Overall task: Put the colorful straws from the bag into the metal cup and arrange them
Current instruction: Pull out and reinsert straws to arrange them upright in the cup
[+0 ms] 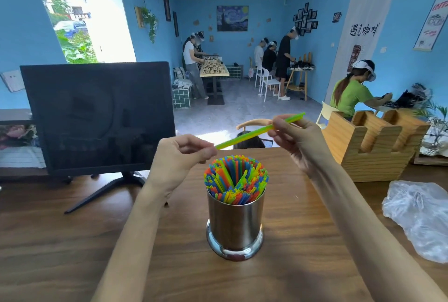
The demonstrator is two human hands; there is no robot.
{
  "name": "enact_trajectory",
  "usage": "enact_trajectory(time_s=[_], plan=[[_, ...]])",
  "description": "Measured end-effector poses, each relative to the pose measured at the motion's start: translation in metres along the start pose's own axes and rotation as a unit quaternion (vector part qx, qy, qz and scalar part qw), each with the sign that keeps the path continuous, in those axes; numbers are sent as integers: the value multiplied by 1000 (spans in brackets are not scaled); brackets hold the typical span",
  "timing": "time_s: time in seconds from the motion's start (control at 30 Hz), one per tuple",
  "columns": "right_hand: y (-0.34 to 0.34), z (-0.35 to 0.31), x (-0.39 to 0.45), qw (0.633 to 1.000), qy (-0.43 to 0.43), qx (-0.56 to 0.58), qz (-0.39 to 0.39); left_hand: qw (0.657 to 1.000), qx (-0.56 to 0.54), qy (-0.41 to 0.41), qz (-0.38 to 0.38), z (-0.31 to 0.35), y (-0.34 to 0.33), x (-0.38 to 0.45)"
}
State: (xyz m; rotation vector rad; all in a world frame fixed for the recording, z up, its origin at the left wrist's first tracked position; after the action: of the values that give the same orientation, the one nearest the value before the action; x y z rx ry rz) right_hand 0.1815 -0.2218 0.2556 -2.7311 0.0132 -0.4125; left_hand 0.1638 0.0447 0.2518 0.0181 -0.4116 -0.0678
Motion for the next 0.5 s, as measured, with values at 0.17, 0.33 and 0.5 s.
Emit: enact_trajectory(time_s=[0.17,0.33,0.5], plan=[[-9,-11,-1,996,84,-26,18,986,89,30,-136,-15,-23,-4],[-12,-30,-5,967,181,-176,24,971,222,51,-69,-31,9,0],[-38,2,-8,924,140,-352,-60,955,231,186,-26,-57,16,-9]])
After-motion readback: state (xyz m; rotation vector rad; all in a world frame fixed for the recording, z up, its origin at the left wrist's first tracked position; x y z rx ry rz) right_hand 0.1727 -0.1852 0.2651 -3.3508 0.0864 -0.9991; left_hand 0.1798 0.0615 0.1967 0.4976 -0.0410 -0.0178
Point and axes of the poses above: each hand's wrist, its own x-axis towards the middle knuckle, its own y-axis out of the back of the hand, z = x × y, the point moved 9 cm from there along x, towards the middle knuckle, and after that the axes turned 2 degrees about -x, right-handed, at the moved point
